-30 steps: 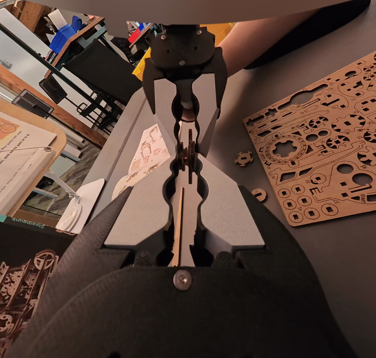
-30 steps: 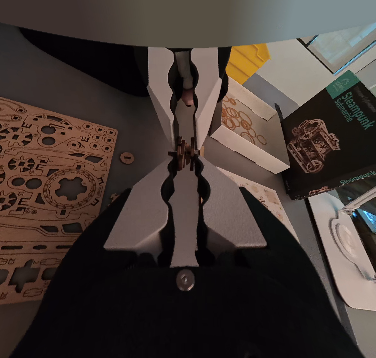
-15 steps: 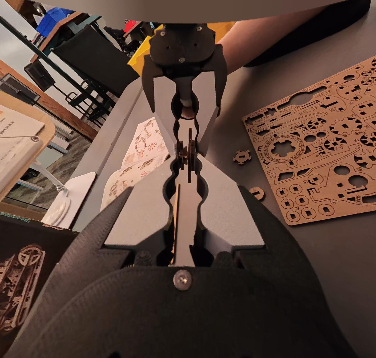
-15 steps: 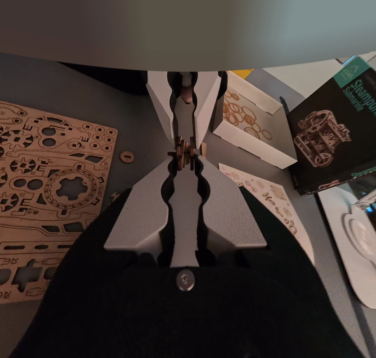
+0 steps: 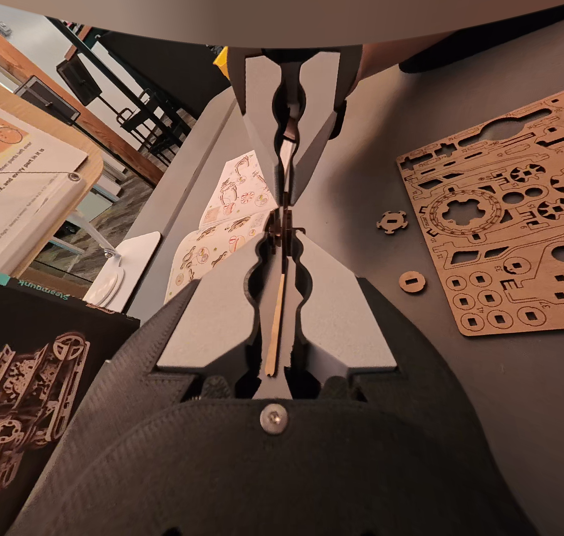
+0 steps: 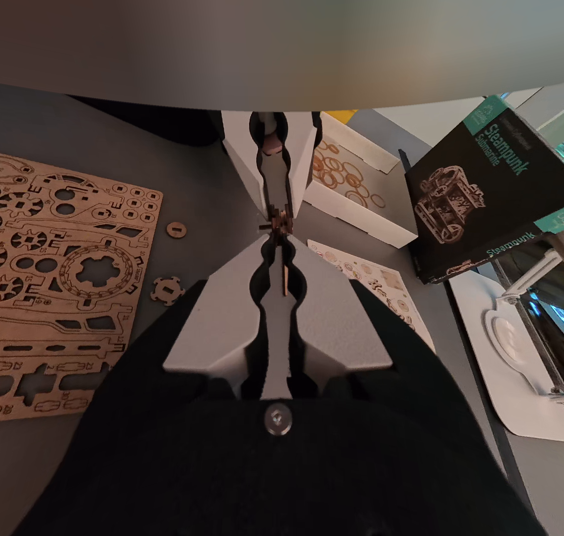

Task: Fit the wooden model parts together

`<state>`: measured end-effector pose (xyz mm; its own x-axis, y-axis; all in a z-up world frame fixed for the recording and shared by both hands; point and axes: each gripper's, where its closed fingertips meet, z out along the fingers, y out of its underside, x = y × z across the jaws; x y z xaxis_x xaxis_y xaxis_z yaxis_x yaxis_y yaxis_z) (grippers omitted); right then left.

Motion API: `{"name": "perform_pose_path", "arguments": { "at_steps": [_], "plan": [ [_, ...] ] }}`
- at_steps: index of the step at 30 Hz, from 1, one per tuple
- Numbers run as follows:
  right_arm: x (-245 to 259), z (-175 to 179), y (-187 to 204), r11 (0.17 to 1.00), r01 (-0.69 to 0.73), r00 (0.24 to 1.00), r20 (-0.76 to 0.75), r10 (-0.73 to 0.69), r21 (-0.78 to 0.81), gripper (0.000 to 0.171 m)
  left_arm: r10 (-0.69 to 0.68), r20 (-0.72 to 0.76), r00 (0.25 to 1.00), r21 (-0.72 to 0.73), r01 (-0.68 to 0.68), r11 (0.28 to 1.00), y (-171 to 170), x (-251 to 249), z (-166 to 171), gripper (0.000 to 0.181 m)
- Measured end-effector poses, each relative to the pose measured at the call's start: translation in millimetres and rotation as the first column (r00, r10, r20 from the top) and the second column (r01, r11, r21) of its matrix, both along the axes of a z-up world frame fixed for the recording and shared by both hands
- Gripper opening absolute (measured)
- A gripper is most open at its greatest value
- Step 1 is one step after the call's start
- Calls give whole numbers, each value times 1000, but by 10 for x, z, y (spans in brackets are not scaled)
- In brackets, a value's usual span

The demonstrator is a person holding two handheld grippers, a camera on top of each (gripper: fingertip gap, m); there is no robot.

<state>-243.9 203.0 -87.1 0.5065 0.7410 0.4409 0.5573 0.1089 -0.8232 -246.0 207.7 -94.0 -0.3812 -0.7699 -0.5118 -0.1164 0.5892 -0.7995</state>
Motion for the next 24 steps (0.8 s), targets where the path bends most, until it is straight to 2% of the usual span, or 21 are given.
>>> {"name": "perform_pose_path", "arguments": {
  "at_steps": [6, 15, 24],
  "plan": [
    [-9, -6, -15, 998, -8, 999, -31, 6, -60, 2, -24, -6, 1000, -5, 24, 1000, -33, -16, -11, 12],
    [-9, 79, 4, 990, -4, 991, -136, -15, -139, 2, -40, -8, 999, -102, 39, 994, -39, -33, 63, 12],
    [-4, 152, -7, 998, -3, 991, -130, -5, -58, 2, -20, 38, 999, -64, 22, 998, -48, -26, 128, 11]
  ]
}}
